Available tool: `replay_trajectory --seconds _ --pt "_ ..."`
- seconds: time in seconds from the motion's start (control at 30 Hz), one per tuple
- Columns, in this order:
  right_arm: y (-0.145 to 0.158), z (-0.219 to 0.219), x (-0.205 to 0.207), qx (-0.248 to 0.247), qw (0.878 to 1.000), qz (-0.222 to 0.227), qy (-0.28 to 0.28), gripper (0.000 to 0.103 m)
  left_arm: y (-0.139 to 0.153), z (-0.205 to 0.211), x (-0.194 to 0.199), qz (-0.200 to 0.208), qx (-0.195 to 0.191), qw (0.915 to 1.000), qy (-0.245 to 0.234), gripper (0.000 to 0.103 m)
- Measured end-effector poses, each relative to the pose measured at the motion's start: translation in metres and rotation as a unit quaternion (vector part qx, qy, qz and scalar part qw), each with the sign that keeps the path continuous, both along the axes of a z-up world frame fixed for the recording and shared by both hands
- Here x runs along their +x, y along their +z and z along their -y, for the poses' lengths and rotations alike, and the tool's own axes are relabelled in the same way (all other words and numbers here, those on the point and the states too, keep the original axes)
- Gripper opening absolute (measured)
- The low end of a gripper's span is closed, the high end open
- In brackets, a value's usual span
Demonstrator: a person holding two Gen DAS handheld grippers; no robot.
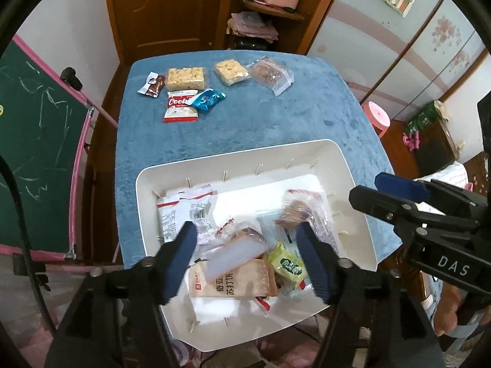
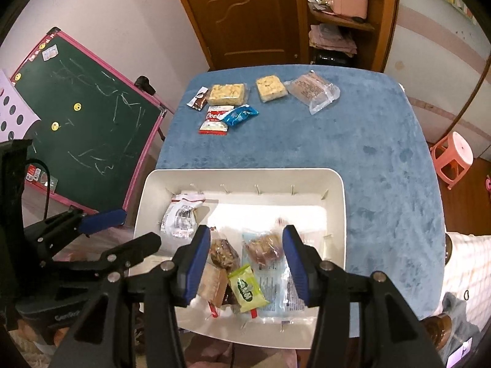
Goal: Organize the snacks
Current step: 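Lift both tools from the tray and move them over the cracker packs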
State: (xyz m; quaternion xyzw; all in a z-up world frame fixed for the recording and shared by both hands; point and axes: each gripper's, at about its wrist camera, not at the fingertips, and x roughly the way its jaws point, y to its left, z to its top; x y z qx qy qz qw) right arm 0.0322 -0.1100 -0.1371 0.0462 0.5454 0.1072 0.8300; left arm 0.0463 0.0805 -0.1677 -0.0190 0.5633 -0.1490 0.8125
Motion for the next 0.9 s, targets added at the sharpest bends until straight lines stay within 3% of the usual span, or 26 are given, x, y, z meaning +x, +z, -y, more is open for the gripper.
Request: replay_trajectory --seconds 0.17,0.9 --pt "0.002 0.001 -0.003 0.002 1.000 0.004 0.000 0.050 0.003 0.002 -0.003 0.004 0.003 1.0000 0.000 0.078" --pt "0.005 0.004 0.001 0.011 1.000 0.001 0.002 0.050 -0.002 0.002 0.007 -0.008 -0.011 0.9998 0.016 0.079"
